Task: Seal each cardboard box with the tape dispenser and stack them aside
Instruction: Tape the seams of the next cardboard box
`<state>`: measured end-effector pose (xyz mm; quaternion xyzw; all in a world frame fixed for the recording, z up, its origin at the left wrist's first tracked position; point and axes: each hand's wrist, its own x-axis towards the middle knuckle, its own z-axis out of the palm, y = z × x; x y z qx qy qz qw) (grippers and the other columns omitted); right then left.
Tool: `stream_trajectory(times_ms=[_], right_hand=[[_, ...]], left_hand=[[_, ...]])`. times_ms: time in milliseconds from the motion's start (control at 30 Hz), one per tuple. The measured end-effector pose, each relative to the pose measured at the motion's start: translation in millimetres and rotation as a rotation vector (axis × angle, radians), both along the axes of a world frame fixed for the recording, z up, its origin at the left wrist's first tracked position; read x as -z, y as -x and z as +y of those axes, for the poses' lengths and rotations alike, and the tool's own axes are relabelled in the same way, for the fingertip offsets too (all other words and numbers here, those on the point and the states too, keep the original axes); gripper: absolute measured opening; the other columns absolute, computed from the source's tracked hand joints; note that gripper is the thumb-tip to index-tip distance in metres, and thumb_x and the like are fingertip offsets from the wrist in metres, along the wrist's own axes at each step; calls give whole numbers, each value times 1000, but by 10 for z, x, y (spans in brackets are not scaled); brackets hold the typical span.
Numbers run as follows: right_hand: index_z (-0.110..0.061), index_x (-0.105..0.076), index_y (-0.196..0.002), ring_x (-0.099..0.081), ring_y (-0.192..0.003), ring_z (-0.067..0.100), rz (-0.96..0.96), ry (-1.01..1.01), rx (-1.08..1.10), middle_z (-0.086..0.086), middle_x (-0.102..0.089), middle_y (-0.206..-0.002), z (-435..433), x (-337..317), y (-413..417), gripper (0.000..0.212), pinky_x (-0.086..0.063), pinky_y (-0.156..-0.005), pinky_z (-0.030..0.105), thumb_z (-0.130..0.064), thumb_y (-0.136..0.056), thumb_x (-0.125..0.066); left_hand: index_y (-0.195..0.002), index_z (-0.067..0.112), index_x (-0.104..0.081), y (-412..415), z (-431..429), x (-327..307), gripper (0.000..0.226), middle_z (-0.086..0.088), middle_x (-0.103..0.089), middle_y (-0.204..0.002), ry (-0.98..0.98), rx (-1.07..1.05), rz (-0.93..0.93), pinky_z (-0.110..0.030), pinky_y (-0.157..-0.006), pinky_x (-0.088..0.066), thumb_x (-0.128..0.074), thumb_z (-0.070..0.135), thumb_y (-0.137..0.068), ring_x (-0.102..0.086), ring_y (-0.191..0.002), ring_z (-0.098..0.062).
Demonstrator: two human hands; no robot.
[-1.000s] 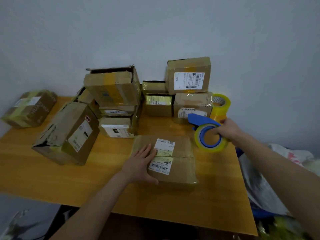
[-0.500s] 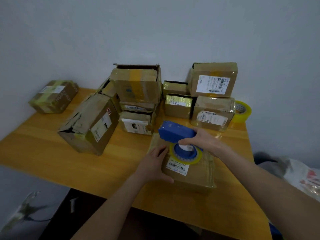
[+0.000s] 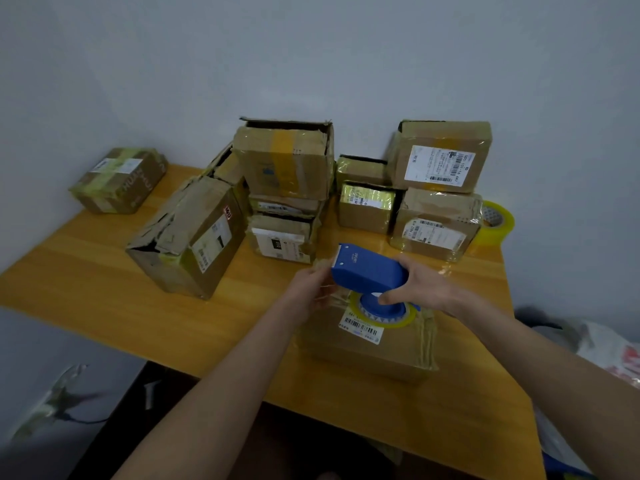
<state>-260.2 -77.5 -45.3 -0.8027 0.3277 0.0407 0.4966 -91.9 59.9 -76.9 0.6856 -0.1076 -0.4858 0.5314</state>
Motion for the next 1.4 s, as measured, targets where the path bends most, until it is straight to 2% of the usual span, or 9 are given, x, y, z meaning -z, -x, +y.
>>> stream_trajectory(times_ms=[167,333,467,567,667,800,1033,1200,1400], right_hand=[[-24,-47,-112,-59,-90,14,8,27,-26,-1,-55,-102,-34,31,4,53,-47,-69,22,-21,-71,-82],[-24,-48,-113,-60,-93,16,-4,48,-26,0,-57,-104,-75,52,-6,55,-53,-79,31,-23,-70,-83],[-28,-48,-113,-59,-91,12,-15,97,-74,-5,-57,-103,-61,22,-53,55,-51,-75,27,-27,-70,-82],[-39,-42,-119,-56,-91,7,-24,175,-118,-11,-54,-106,-32,-21,-106,62,-44,-70,23,-35,-70,-80],[-42,-39,-127,-56,-94,12,2,286,-154,-11,-52,-108,2,-81,-179,69,-47,-77,30,-43,-70,-78],[-40,-36,-135,-56,-96,16,93,441,-209,-11,-52,-108,31,-174,-245,79,-52,-85,40,-54,-68,-74],[-46,-32,-137,-53,-92,15,160,566,-226,-14,-51,-106,-17,-213,-178,79,-45,-73,32,-59,-69,-69],[-47,-26,-142,-49,-97,15,260,582,-236,-15,-47,-110,-120,-256,-46,92,-43,-79,35,-71,-64,-68],[-44,-34,-135,-57,-96,17,248,616,-288,-11,-59,-111,-24,-202,-59,80,-53,-79,37,-69,-66,-68]], left_hand=[[-108,7,-63,-71,7,6,20,-4,-64,-90,-39,0,-76,-23,-59,-43,-57,19,-94,-58,-75,-12],[-88,16,-62,-150,3,-45,32,-1,-66,-84,-17,-49,57,-31,-67,-44,-50,44,-95,-60,-80,-17],[-86,16,-65,-191,5,-40,15,2,-65,-77,-98,12,-134,-27,-64,-45,-65,31,-87,-58,-74,-13],[-85,14,-66,-244,3,-33,6,0,-63,-72,-126,9,-297,-21,-56,-45,-62,15,-90,-58,-66,-9],[-94,7,-68,-300,-3,-34,10,-1,-64,-73,-154,-11,-390,-16,-47,-47,-59,10,-92,-58,-64,-8],[-92,7,-68,-305,-2,10,10,-3,-64,-76,-152,-40,-394,-18,-47,-47,-58,9,-93,-59,-65,-10],[-85,7,-68,-416,107,64,9,-5,-64,-81,-114,-119,-380,-19,-48,-45,-66,15,-88,-57,-68,-12],[-93,1,-71,-544,261,164,18,-8,-65,-82,-148,-137,-417,-21,-51,-46,-70,18,-86,-55,-68,-13],[-79,10,-69,-505,265,285,10,-5,-66,-81,-183,-164,-460,-22,-53,-48,-72,19,-84,-59,-70,-13]])
